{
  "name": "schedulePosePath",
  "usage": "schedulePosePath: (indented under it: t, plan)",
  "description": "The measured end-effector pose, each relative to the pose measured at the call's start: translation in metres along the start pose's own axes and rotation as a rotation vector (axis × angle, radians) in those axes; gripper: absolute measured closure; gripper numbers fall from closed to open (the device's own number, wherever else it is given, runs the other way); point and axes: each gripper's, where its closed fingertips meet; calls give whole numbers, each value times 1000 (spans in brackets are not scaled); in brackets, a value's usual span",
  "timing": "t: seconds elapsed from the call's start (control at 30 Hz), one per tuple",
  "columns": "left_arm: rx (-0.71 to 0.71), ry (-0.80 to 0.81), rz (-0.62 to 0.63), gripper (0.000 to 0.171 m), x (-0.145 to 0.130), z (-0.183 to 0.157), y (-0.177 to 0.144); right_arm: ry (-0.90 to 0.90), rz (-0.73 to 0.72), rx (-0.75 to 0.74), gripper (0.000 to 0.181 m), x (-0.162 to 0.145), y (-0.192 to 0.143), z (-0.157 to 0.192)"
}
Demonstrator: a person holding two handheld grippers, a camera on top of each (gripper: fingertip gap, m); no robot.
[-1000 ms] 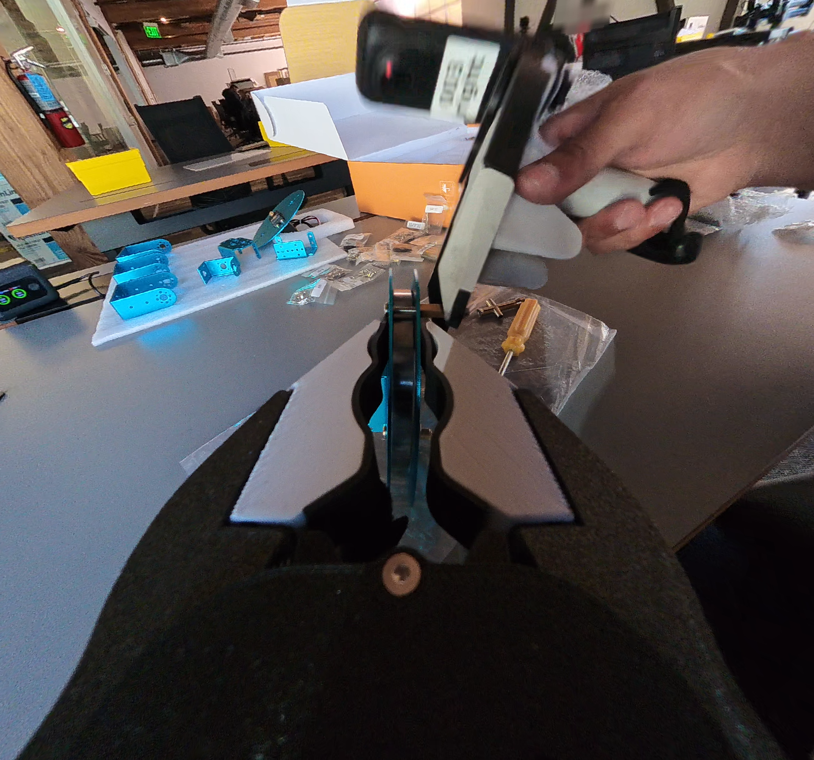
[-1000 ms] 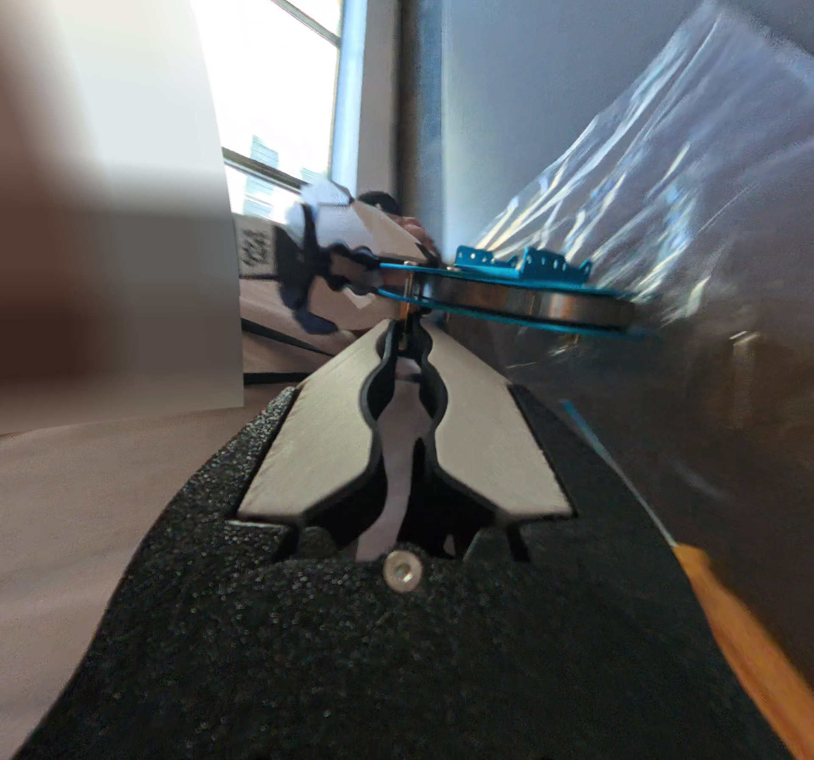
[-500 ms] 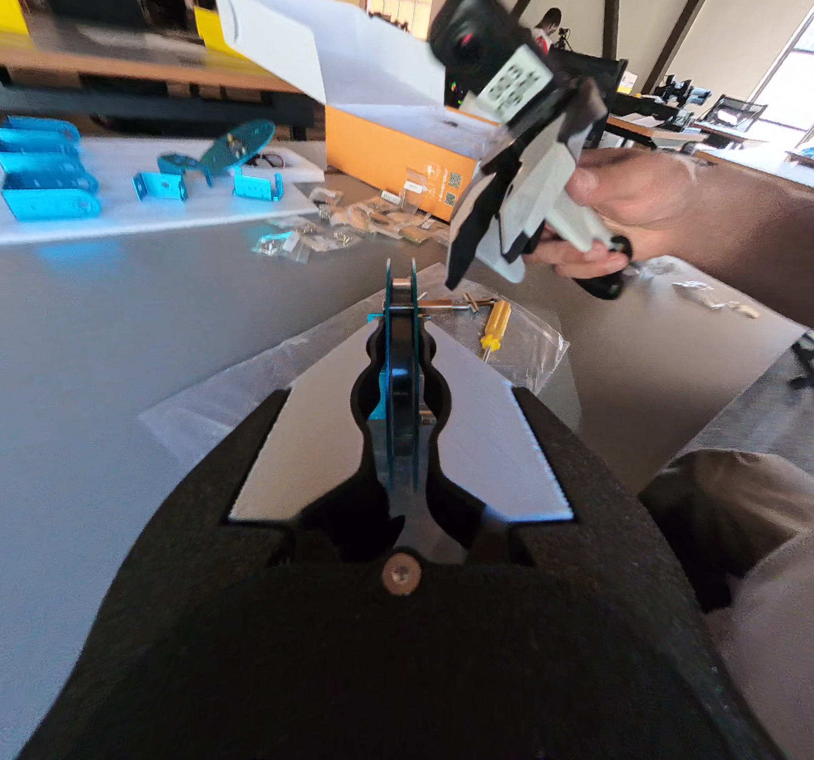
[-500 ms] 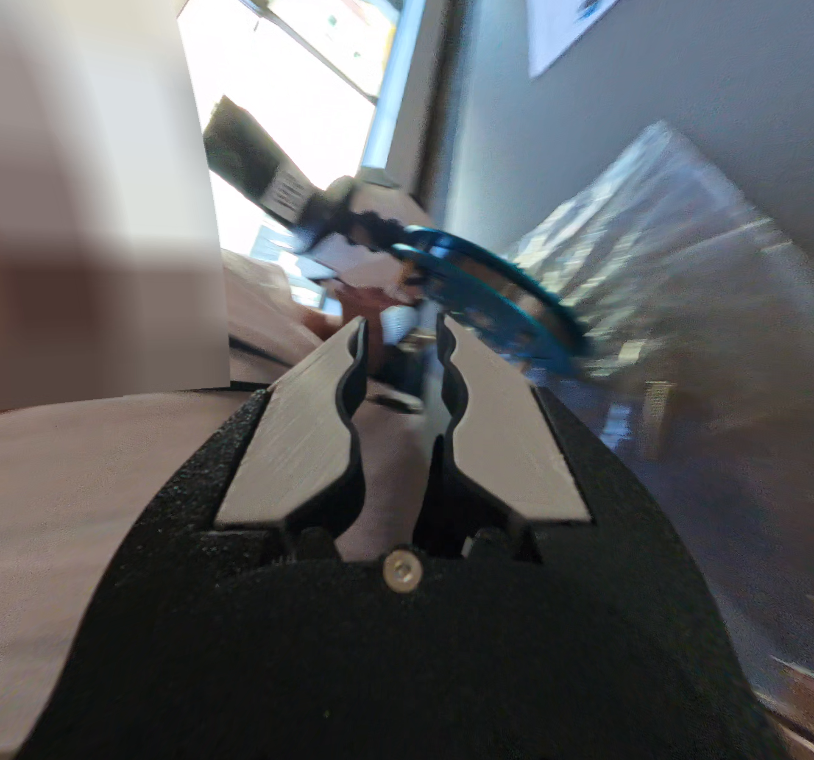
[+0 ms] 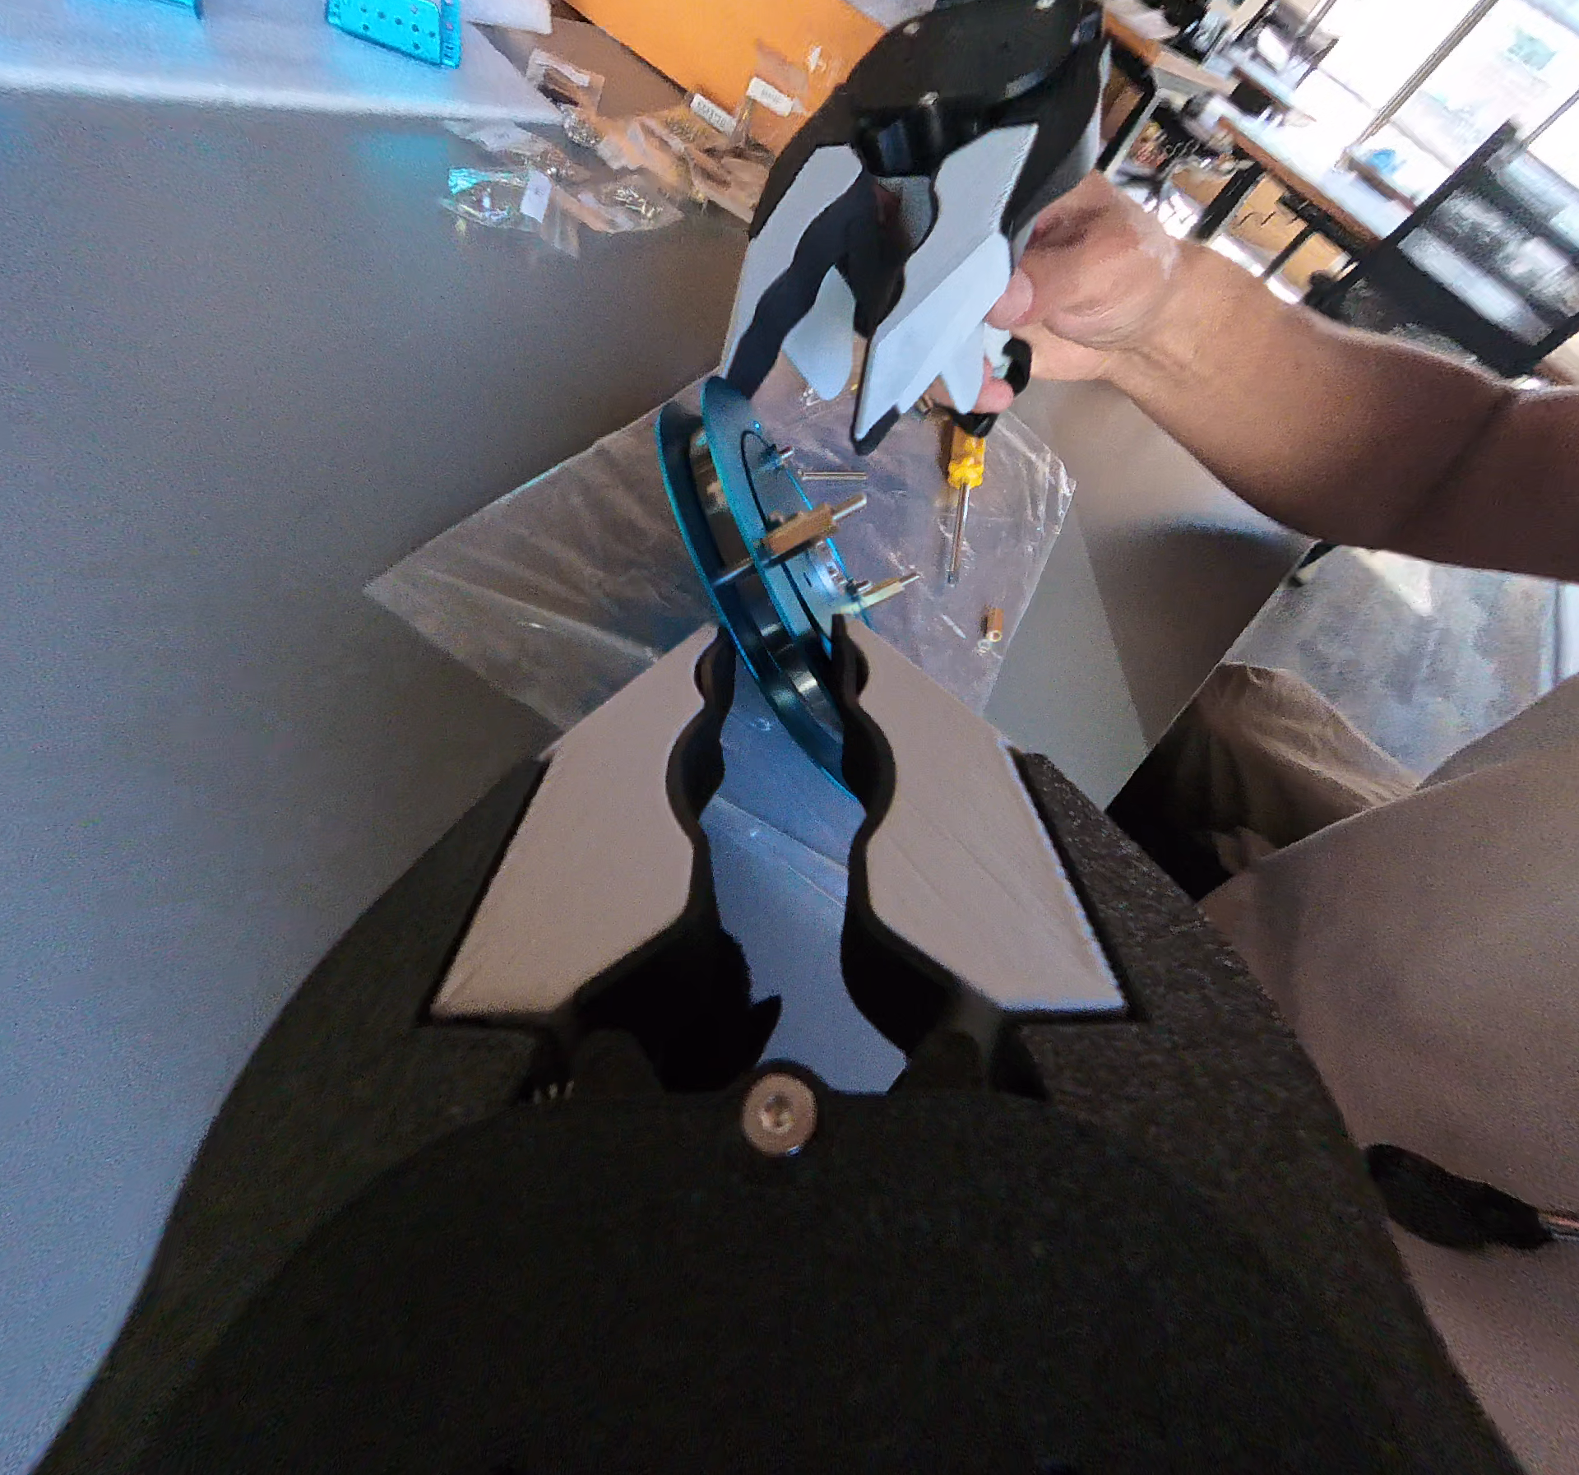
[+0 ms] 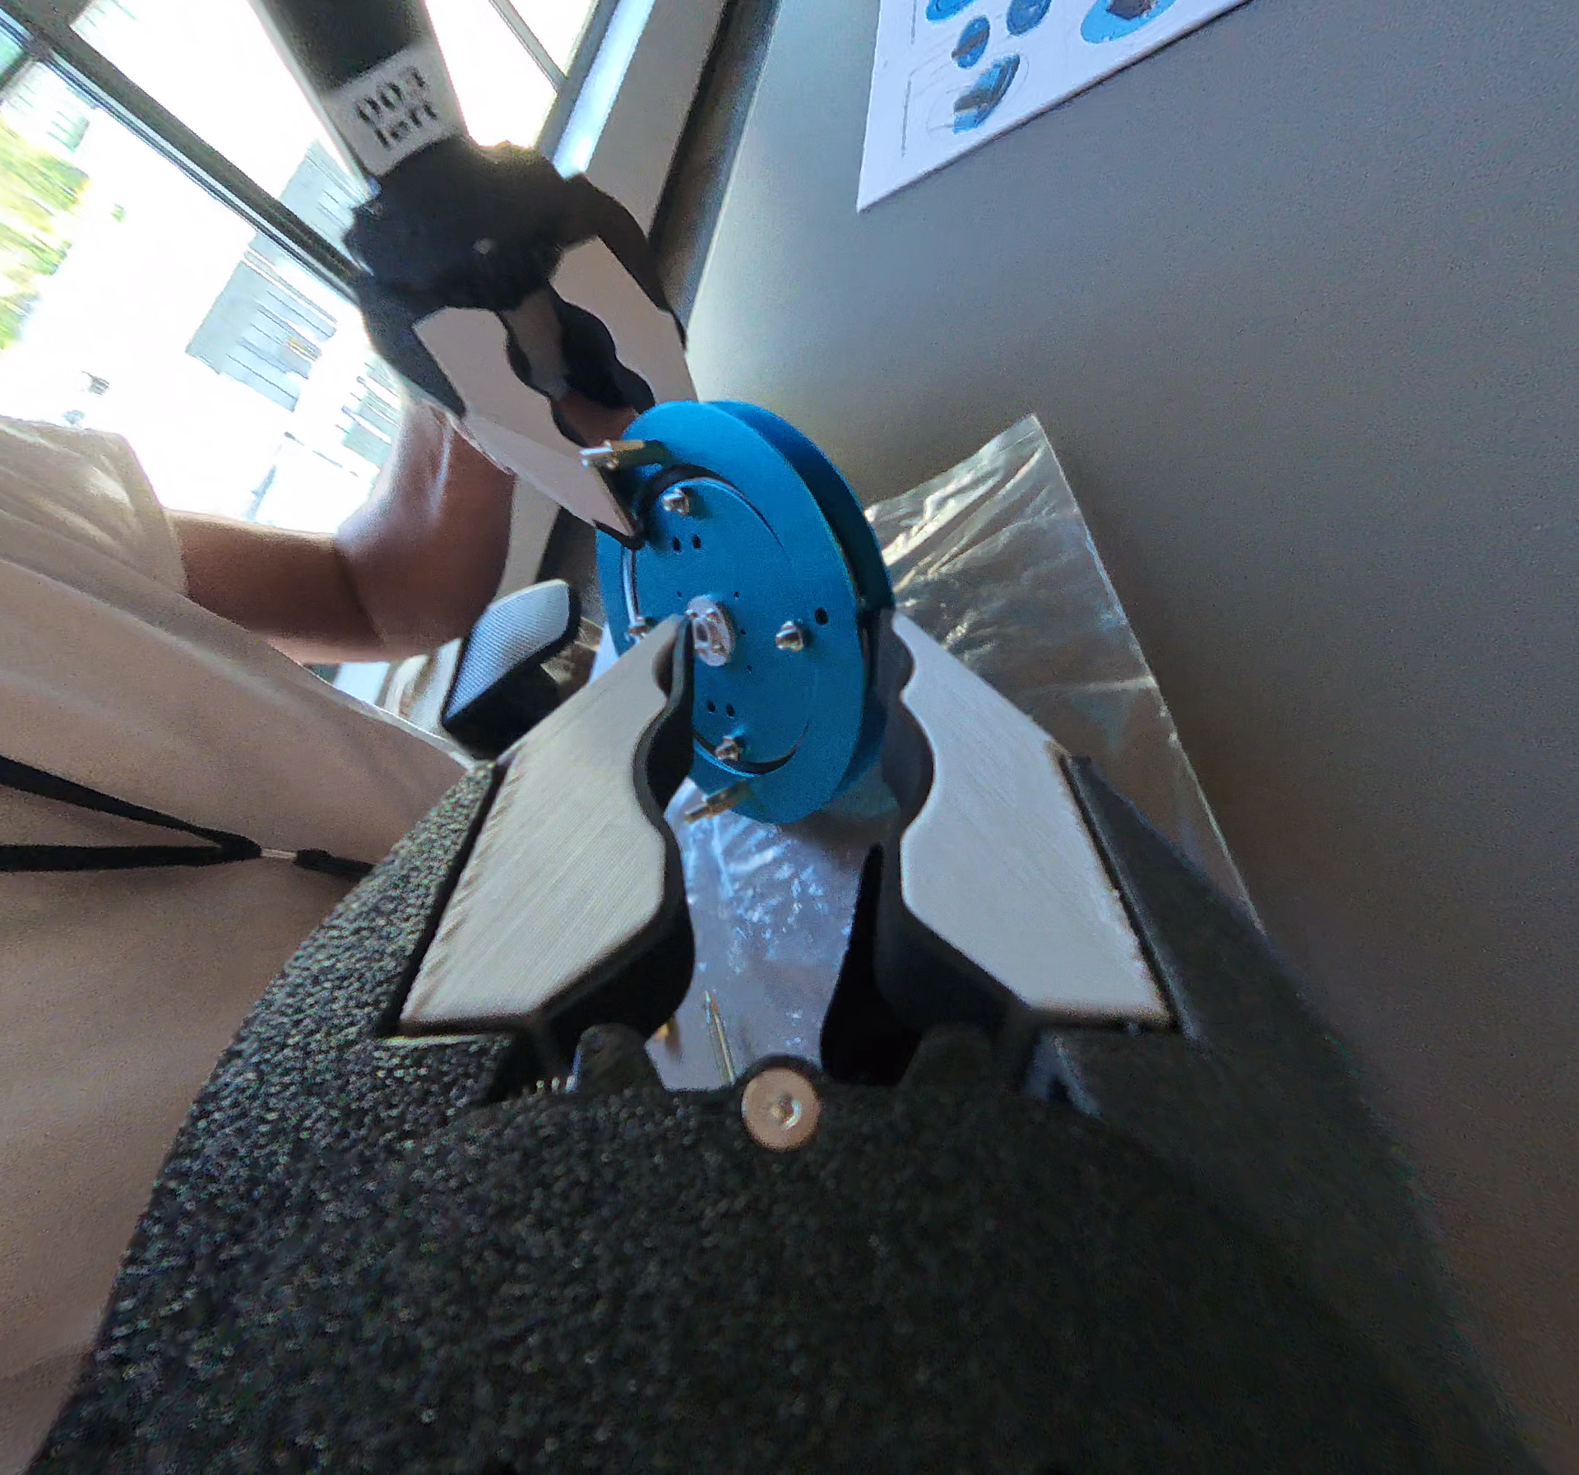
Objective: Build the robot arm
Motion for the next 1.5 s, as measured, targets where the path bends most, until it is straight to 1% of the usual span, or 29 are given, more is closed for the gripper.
schedulePosePath:
  t: [0.07, 0.13, 0.17, 0.2, 0.23, 0.27, 0.3, 0.37, 0.47, 0.5, 0.57, 0.63, 0.73, 0.8, 0.87, 0.9, 0.93, 0.97, 1.0, 1.07, 1.13, 1.17, 1.2, 1.23, 1.27, 1.37, 1.43, 1.5]
  plan:
    - [-24, -30, -19, 151, -3, 3, -3, -13, -3, -18, 140, 0, 3, -2]
    - [-58, -34, -34, 151, -5, 4, -6, -77, -2, -85, 133, 0, 4, -14]
    - [-75, -36, -38, 152, -5, 3, -7, -79, -2, -99, 130, 0, 4, -19]
    - [-91, -19, -36, 152, -4, 2, -7, -42, 1, -56, 130, -2, 6, -16]
    - [-110, 4, -32, 152, -4, 0, -7, 20, 13, 17, 136, -5, 9, -8]
    - [-127, 16, -22, 153, -4, -2, -7, 89, 45, 90, 148, -9, 11, 1]
    - [-130, 13, -4, 153, -4, -1, -7, 135, 56, 111, 154, -10, 11, 5]
    - [-121, -3, 32, 151, -5, 2, -7, 123, 59, 84, 157, -9, 9, 6]
    - [-114, -18, 42, 149, -9, 7, -3, 53, 95, -21, 158, -4, 3, 10]
    - [-108, -14, 49, 150, -11, 8, -2, 30, 131, -67, 158, -3, 0, 11]
    - [-93, 16, 48, 149, -10, 9, -1, -74, 208, -146, 157, 2, -8, 13]
    - [-105, 50, 14, 149, -2, 5, -5, -148, 304, -214, 157, 5, -17, 15]
    - [-89, 132, -50, 146, 18, 5, -7, -329, 380, -280, 157, 11, -17, 21]
    - [-158, 164, -73, 139, 30, -7, -2, -430, 395, -296, 157, 13, -12, 27]
    - [-232, 198, -38, 134, 31, -18, 7, -542, 392, -253, 157, 11, -5, 38]
    - [-249, 220, -14, 133, 30, -20, 12, -568, 385, -241, 157, 10, -2, 43]
    - [-273, 246, 11, 136, 26, -23, 16, -573, 372, -238, 157, 9, -1, 44]
    - [-285, 274, 41, 146, 21, -25, 20, -582, 354, -227, 157, 8, 0, 46]
    - [-284, 307, 57, 152, 19, -26, 22, -597, 329, -210, 157, 8, 0, 48]
    - [-301, 375, 38, 157, 19, -35, 21, -649, 279, -231, 153, 7, -8, 48]
    - [-269, 429, 30, 156, 17, -39, 21, -721, 196, -286, 149, 10, -21, 50]
    - [-261, 446, 31, 156, 16, -41, 20, -731, 146, -289, 151, 11, -25, 57]
    - [-259, 458, 31, 157, 15, -43, 19, -722, 101, -267, 155, 12, -28, 68]
    - [-263, 467, 25, 158, 14, -45, 18, -700, 76, -241, 156, 11, -29, 76]
    - [-278, 469, 19, 158, 13, -49, 18, -683, 82, -232, 153, 9, -30, 78]
    - [-288, 472, 14, 159, 11, -55, 19, -699, 158, -209, 154, -6, -26, 75]
    - [-280, 466, 25, 159, 11, -55, 19, -771, 185, -251, 160, -4, -26, 73]
    - [-268, 474, 19, 159, 12, -54, 20, -814, 169, -258, 163, 4, -29, 82]
Point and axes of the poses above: each gripper's, where its closed fingertips meet, y out along the fingers, x out of its top, z = x × y across the jaws, and after that the axes turned 10 degrees about -z, right-handed
